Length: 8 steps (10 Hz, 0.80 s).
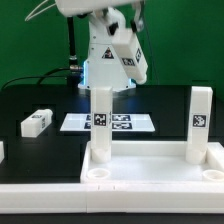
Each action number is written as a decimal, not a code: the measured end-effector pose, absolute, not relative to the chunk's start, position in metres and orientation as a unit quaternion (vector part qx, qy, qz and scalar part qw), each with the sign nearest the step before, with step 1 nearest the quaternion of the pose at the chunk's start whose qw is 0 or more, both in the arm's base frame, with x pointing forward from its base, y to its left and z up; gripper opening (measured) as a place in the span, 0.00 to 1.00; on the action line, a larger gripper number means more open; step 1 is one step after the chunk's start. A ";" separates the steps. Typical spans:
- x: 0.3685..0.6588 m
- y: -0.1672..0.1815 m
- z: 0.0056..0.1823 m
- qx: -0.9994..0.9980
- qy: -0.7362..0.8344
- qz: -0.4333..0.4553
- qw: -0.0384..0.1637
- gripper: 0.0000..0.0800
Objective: Assemble desk
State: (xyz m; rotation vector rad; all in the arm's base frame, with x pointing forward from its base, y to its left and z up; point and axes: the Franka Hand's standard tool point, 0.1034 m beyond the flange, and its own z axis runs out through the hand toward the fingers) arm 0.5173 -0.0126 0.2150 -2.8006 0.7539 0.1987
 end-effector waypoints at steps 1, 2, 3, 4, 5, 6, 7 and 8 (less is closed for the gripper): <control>0.519 -0.012 0.211 -0.959 0.260 0.030 0.111 0.36; 0.516 -0.010 0.211 -0.959 0.262 0.009 0.108 0.36; 0.523 -0.012 0.212 -0.958 0.268 -0.032 0.097 0.36; 0.527 -0.010 0.211 -0.956 0.274 -0.071 0.075 0.36; 0.538 -0.001 0.210 -0.960 0.262 -0.096 0.029 0.36; 0.556 0.005 0.220 -0.959 0.247 -0.136 0.011 0.36; 0.565 0.009 0.228 -0.952 0.249 -0.178 0.002 0.36; 0.569 0.016 0.230 -0.945 0.246 -0.214 -0.006 0.36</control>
Offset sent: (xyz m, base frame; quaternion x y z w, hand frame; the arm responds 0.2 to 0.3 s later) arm 0.0000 0.0000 0.0000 0.0000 0.1938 0.0000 0.9810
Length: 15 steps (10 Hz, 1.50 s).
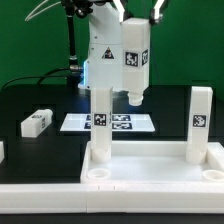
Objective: Assemble desk
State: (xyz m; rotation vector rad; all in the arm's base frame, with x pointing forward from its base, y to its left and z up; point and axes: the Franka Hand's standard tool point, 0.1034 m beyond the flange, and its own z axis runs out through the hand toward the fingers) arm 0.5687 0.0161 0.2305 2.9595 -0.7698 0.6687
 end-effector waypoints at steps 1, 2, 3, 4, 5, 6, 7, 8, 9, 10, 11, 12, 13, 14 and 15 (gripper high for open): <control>0.565 0.020 0.226 0.940 -0.244 0.237 0.003 0.36; 0.564 0.017 0.224 0.943 -0.246 0.225 0.002 0.36; 0.565 0.018 0.225 0.942 -0.251 0.224 -0.002 0.36; 0.567 0.023 0.222 0.942 -0.255 0.219 -0.006 0.36; 0.581 0.036 0.221 0.941 -0.263 0.213 -0.014 0.36; 0.600 0.050 0.224 0.941 -0.260 0.215 -0.010 0.36; 0.620 0.070 0.228 0.943 -0.256 0.213 0.002 0.36; 0.629 0.091 0.231 0.947 -0.235 0.219 0.011 0.36; 0.628 0.108 0.229 0.948 -0.229 0.219 0.012 0.36; 0.621 0.125 0.222 0.947 -0.239 0.212 0.004 0.36; 0.621 0.126 0.222 0.951 -0.228 0.207 0.000 0.36; 0.621 0.125 0.221 0.951 -0.232 0.205 -0.003 0.36; 0.620 0.128 0.219 0.952 -0.226 0.206 -0.005 0.36; 0.613 0.135 0.209 0.950 -0.215 0.224 -0.028 0.36; 0.607 0.136 0.196 0.950 -0.207 0.230 -0.038 0.36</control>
Offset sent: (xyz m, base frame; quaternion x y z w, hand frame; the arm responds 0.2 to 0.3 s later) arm 0.0000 0.0000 0.0000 0.0000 0.0000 0.0000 1.0000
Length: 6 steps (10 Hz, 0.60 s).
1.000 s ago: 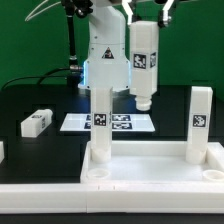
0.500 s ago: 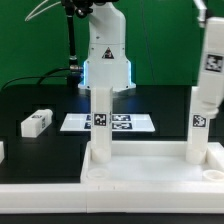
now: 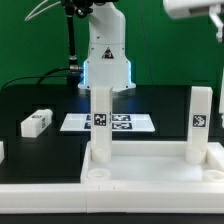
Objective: Assemble desk
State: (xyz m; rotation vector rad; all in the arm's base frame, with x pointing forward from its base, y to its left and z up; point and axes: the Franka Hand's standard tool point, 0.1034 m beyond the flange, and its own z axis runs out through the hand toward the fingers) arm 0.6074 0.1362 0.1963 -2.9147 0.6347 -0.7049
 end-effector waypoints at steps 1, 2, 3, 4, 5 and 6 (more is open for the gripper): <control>0.610 0.135 0.189 -0.951 0.197 -0.236 0.041 0.36; 0.611 0.132 0.185 -0.951 0.191 -0.239 0.044 0.36; 0.611 0.131 0.181 -0.952 0.191 -0.235 0.044 0.36; 0.612 0.129 0.180 -0.953 0.188 -0.233 0.043 0.36; 0.614 0.125 0.178 -0.954 0.184 -0.233 0.042 0.36; 0.616 0.122 0.178 -0.954 0.183 -0.232 0.041 0.36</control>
Offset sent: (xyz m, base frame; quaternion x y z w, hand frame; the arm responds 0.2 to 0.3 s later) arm 0.0055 -0.0136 -0.0057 -0.0172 0.0171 -0.0127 0.9996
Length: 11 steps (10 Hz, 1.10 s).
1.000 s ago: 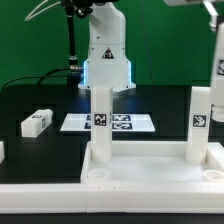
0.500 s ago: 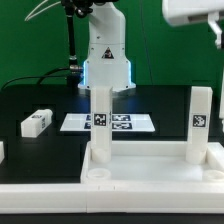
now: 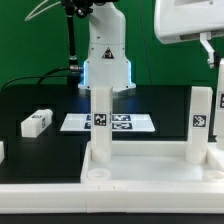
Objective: Assemble desk
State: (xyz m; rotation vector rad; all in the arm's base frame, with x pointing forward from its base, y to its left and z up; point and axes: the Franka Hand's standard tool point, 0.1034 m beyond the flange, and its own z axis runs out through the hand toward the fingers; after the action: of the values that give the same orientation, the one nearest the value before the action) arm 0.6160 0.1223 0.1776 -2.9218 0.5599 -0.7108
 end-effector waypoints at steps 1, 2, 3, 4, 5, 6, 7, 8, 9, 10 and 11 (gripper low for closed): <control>0.618 0.121 0.175 -0.955 0.184 -0.231 0.041 0.36; 0.621 0.120 0.172 -0.955 0.184 -0.230 0.041 0.36; 0.623 0.119 0.169 -0.955 0.186 -0.229 0.040 0.36; 0.625 0.118 0.165 -0.954 0.190 -0.227 0.040 0.36; 0.626 0.118 0.161 -0.954 0.193 -0.225 0.039 0.36; 0.628 0.117 0.159 -0.954 0.193 -0.224 0.039 0.36; 0.630 0.116 0.157 -0.954 0.196 -0.223 0.039 0.36; 0.631 0.115 0.158 -0.954 0.197 -0.224 0.040 0.36; 0.632 0.114 0.156 -0.953 0.200 -0.223 0.041 0.36; 0.633 0.110 0.152 -0.954 0.199 -0.221 0.038 0.36; 0.634 0.109 0.150 -0.954 0.201 -0.221 0.037 0.36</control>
Offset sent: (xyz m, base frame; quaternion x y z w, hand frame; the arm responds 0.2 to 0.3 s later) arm 0.0165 -0.0073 -0.0071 -0.0067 0.0223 0.0016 0.9997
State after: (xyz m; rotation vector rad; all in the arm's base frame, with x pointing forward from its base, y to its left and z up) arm 0.6345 0.1093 0.1496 -2.9273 0.6175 -0.6768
